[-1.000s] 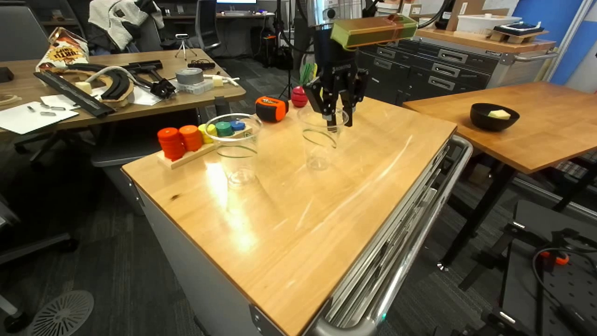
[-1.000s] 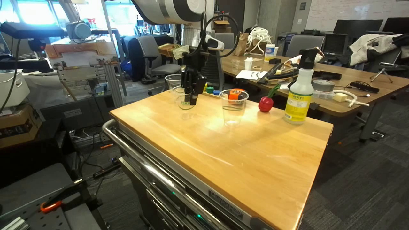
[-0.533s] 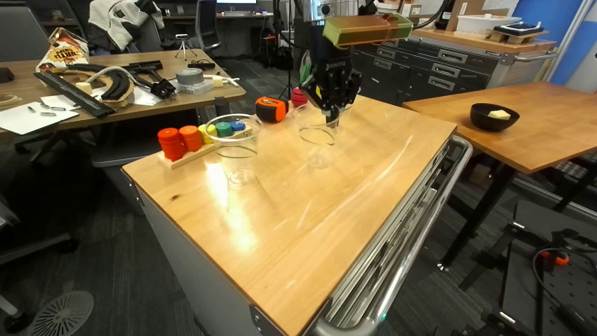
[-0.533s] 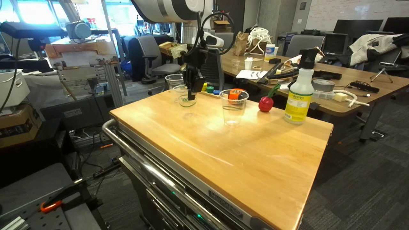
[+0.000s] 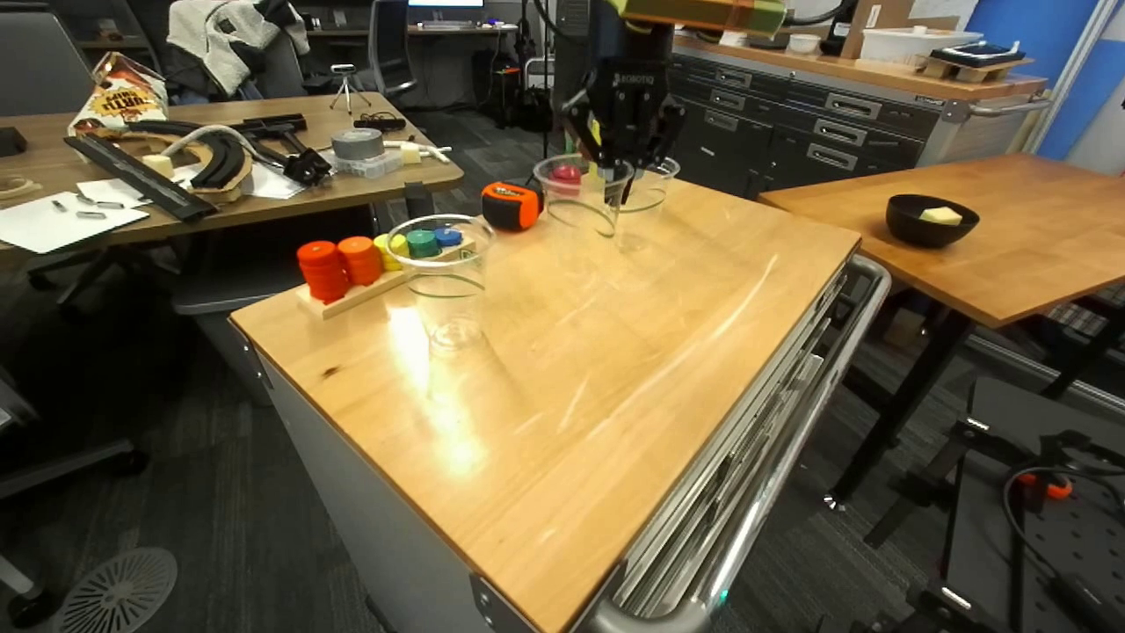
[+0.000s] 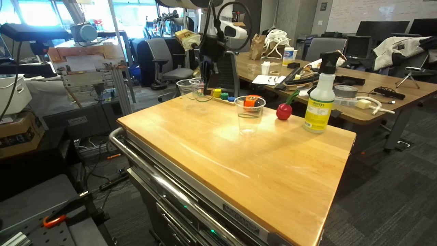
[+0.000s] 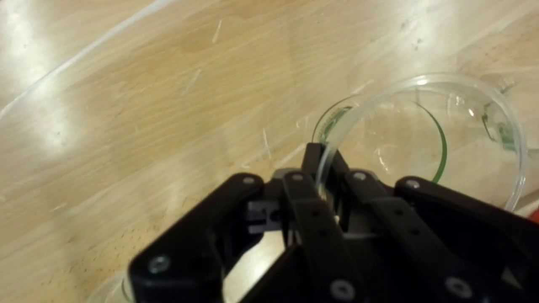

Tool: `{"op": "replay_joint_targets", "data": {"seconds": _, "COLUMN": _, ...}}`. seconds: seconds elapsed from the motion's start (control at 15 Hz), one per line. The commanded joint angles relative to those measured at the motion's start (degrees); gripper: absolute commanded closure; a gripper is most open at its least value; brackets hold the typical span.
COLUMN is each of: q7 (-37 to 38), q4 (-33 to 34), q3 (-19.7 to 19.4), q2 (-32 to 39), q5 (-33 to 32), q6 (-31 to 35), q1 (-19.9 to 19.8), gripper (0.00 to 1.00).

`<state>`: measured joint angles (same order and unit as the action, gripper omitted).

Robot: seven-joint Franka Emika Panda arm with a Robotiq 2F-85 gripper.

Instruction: Stack up the cups

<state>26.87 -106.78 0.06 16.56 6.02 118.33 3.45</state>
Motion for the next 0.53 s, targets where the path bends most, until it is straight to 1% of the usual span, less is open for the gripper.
{"op": "replay_joint_targets", "data": {"seconds": 0.0, "q7": 3.00, "q4": 3.52, "q3": -2.00, "q2": -4.27, "q5": -0.32, "q6": -1.58, "q1": -0.71, "gripper": 0.99}}
{"op": "replay_joint_targets", "data": {"seconds": 0.27, "q7": 5.54, "q4": 7.55, "q3": -4.01, "q2": -6.43, "q5": -1.44, "q6": -1.20, "q1": -2.18, "gripper": 0.99}}
{"op": "replay_joint_targets", "data": {"seconds": 0.47, "q7": 8.70, "q4": 8.77, "q3": -5.63, "q2": -6.21, "q5": -5.07, "q6": -2.03, "q1": -3.03, "gripper": 0.99}}
